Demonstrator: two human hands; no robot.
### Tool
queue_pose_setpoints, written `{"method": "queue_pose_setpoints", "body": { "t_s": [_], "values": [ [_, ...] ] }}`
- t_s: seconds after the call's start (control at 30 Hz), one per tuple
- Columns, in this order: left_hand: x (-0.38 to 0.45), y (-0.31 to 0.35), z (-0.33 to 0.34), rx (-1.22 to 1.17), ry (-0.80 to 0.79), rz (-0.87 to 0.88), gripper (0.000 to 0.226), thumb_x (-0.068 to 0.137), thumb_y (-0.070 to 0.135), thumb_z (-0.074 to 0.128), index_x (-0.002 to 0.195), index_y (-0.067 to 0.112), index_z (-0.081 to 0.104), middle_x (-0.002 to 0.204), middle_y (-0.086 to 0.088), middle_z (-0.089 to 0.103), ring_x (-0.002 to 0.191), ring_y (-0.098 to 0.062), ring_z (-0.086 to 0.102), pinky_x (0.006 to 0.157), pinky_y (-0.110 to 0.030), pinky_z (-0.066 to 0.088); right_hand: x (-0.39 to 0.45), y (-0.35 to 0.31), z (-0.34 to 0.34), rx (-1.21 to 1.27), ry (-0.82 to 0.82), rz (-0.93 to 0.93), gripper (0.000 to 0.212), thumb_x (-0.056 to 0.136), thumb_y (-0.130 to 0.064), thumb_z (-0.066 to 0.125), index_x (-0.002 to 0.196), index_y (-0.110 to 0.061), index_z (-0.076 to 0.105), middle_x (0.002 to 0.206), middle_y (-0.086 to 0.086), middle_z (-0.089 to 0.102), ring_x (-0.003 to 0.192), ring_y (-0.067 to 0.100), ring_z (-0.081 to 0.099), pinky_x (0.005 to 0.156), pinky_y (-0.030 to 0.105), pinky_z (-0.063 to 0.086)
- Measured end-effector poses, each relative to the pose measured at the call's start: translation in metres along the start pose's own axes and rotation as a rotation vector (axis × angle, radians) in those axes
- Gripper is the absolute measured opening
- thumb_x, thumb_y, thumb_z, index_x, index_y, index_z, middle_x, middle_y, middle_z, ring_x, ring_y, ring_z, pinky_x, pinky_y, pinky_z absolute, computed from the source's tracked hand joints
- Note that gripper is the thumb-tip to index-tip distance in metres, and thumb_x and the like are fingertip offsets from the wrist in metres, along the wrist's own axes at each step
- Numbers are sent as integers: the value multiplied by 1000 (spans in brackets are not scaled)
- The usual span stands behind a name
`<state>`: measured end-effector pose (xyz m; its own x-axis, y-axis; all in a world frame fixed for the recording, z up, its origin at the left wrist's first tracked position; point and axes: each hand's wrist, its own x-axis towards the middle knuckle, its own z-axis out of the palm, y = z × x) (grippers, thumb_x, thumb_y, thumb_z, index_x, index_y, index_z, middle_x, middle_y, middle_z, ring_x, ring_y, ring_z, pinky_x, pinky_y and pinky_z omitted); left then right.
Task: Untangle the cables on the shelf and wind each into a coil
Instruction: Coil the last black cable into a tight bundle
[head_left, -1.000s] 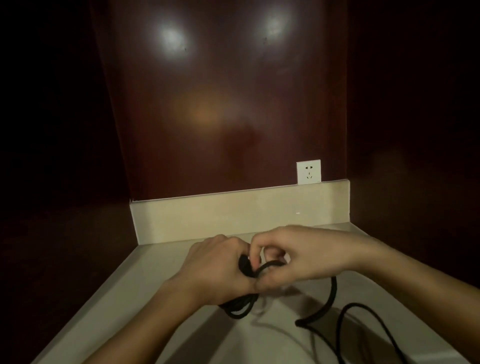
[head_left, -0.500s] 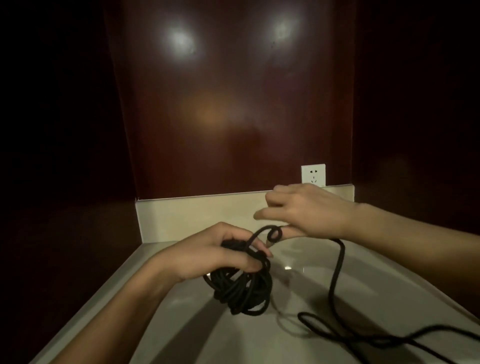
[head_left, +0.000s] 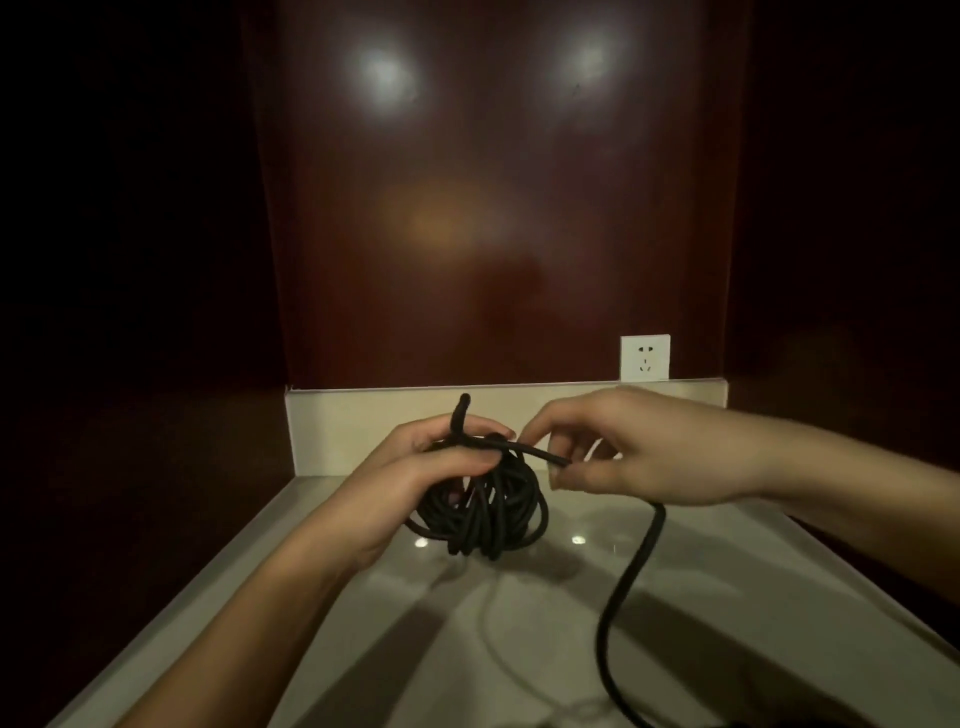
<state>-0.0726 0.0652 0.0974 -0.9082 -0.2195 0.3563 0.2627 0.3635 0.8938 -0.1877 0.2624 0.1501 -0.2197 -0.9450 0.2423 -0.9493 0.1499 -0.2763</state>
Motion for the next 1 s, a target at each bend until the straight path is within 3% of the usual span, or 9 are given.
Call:
{"method": "queue_pose_setpoints", "body": {
  "t_s": [0.1, 0.23, 0.4, 0.53, 0.67, 0.77, 0.87, 0.93, 1.0],
  "values": [
    [4, -3, 3, 280, 97, 18, 17, 86, 20, 77, 101, 29, 75, 91, 4, 75, 90, -9, 70, 83, -29, 50, 9, 5, 12, -103, 31, 88, 27, 94, -7, 57, 114, -24, 64, 92, -6, 71, 88, 7, 64, 79, 19, 49],
    [12, -7, 12, 793, 368, -33, 27, 82, 40, 75, 108, 42, 69, 99, 12, 72, 98, -16, 66, 86, -35, 54, 24, 4, 26, -230, 184, 227, 36, 94, -12, 53, 129, -20, 52, 109, -6, 60, 106, 13, 56, 89, 27, 44],
    [21, -6, 23, 993, 529, -23, 37, 90, 47, 61, 126, 37, 60, 109, -1, 72, 107, -30, 63, 74, -31, 39, 26, -39, 94, 564, 675, 171, 26, 97, -34, 57, 120, -25, 49, 111, -9, 59, 99, -1, 56, 82, 12, 43],
    [22, -7, 31, 1099, 551, 35, 42, 90, 48, 59, 130, 35, 57, 107, -2, 73, 104, -32, 65, 75, -33, 41, 44, -27, 117, 655, 872, 245, 22, 101, -25, 50, 123, -23, 46, 87, -9, 60, 79, 2, 59, 73, 22, 48],
    [16, -3, 22, 1241, 607, 101, 44, 89, 45, 61, 131, 35, 55, 104, 1, 73, 97, -29, 67, 69, -31, 39, 44, -5, 115, 756, 858, 190, 10, 102, -20, 50, 112, -21, 49, 71, -1, 55, 58, 7, 50, 61, 35, 46],
    [11, 0, 13, 1335, 607, 135, 41, 90, 44, 61, 129, 34, 55, 102, 3, 72, 95, -27, 68, 65, -29, 35, 36, 12, 97, 539, 874, 100, 14, 99, -24, 58, 103, -13, 50, 69, 3, 53, 55, 9, 45, 61, 29, 39],
    [10, 4, 9, 1406, 475, 63, 38, 90, 46, 60, 126, 35, 56, 106, 3, 70, 98, -27, 66, 67, -30, 36, 29, 32, 72, -103, 719, -80, 20, 96, -30, 59, 101, -13, 51, 81, -2, 49, 61, 20, 51, 60, 32, 44],
    [9, 7, 2, 1363, 250, 18, 36, 87, 48, 65, 121, 37, 61, 105, 5, 70, 97, -21, 65, 70, -29, 40, 28, 41, 61, -613, 581, -154, 19, 89, -22, 62, 102, -15, 50, 89, 4, 46, 54, 28, 47, 47, 38, 45],
    [6, 11, -4, 988, -81, -27, 27, 85, 42, 74, 111, 36, 68, 94, 13, 73, 86, -8, 66, 73, -25, 46, 28, 46, 48, -848, 514, -227, 36, 70, -2, 73, 99, -12, 53, 86, 9, 44, 54, 22, 33, 37, 35, 39]
  ]
}}
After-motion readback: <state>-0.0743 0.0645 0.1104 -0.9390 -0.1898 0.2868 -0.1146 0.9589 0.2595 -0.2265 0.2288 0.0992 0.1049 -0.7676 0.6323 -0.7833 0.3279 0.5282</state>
